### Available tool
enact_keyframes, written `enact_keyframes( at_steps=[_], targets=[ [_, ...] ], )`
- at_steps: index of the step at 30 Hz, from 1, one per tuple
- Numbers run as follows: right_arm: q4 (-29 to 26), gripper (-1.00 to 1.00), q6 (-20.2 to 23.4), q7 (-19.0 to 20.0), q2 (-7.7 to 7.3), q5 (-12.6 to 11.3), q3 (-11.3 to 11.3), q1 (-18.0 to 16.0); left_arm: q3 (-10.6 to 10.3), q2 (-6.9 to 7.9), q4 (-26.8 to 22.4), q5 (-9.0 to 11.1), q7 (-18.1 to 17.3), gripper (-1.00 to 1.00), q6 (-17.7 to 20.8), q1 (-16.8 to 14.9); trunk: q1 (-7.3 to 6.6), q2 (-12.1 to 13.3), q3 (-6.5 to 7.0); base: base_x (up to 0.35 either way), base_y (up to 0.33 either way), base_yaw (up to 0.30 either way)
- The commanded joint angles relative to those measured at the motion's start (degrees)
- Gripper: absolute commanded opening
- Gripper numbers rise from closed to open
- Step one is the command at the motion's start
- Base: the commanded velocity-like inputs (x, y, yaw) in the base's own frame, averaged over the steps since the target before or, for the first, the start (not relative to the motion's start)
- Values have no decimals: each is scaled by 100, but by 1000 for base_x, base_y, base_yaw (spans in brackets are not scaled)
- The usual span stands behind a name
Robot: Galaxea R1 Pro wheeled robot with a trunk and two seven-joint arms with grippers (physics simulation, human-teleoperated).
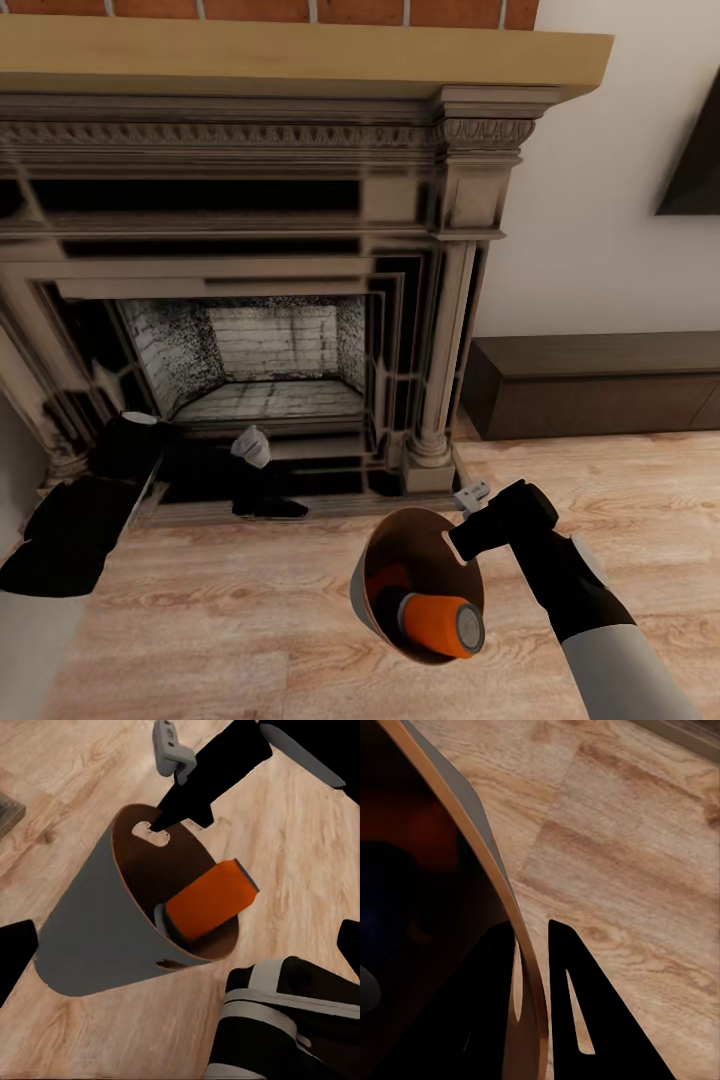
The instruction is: Put the three can of soda from the living room inside the tash can in the kitchen.
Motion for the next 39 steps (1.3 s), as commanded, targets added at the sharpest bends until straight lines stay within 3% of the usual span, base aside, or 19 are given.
enact_keyframes(
  at_steps=[1,5,7,8,10,11,16,20,23,24,30,35,39],
  targets=[
    [-1,-100,50,21,1,-103,-2,-2,46,39,4,2,0,100,0,1,0,0,1,0,0,0],
    [-2,-100,50,27,-11,-113,-32,-2,496,164,97,-50,0,100,-95,2,0,0,1,0,0,0],
    [-7,-100,50,42,-30,-119,-70,-23,856,186,369,-90,0,100,-367,122,0,0,1,0,0,0],
    [-8,-100,50,52,-43,-121,-100,-38,917,187,457,-93,0,100,-462,178,0,0,1,0,0,0],
    [-5,-100,50,85,-96,-124,-314,-80,1057,157,793,-100,343,100,-935,400,0,0,1,0,0,0],
    [19,-100,50,99,-141,-122,-547,-101,1112,136,1033,-88,841,100,-1355,663,0,0,1,0,0,0],
    [154,-100,50,112,-308,-127,-739,-116,1143,114,1499,-59,1550,100,-2146,1095,0,0,1,0,0,0],
    [202,-100,50,117,-465,-129,-862,-124,1153,62,2028,-35,1977,100,-2604,1208,0,0,1,0,0,0],
    [279,-100,50,117,-537,-125,-1149,-175,1161,23,2285,-35,2165,100,-2837,1232,0,0,1,0,0,0],
    [388,-100,50,118,-594,-119,-1349,-280,1164,3,2452,-31,2307,100,-2963,1240,0,0,1,0,0,0],
    [841,-100,50,125,-883,-120,-1548,-587,1175,-16,3028,-21,2552,100,-3508,1248,0,0,1,0,0,0],
    [1977,-100,50,116,-1078,-121,-1579,-1058,1183,-82,3515,-19,2616,100,-4059,1249,0,0,1,0,0,0],
    [2590,-100,50,73,-1165,-121,-1582,-1252,1182,-153,3745,-20,2707,100,-4337,1249,0,0,1,0,0,0]
  ],
)
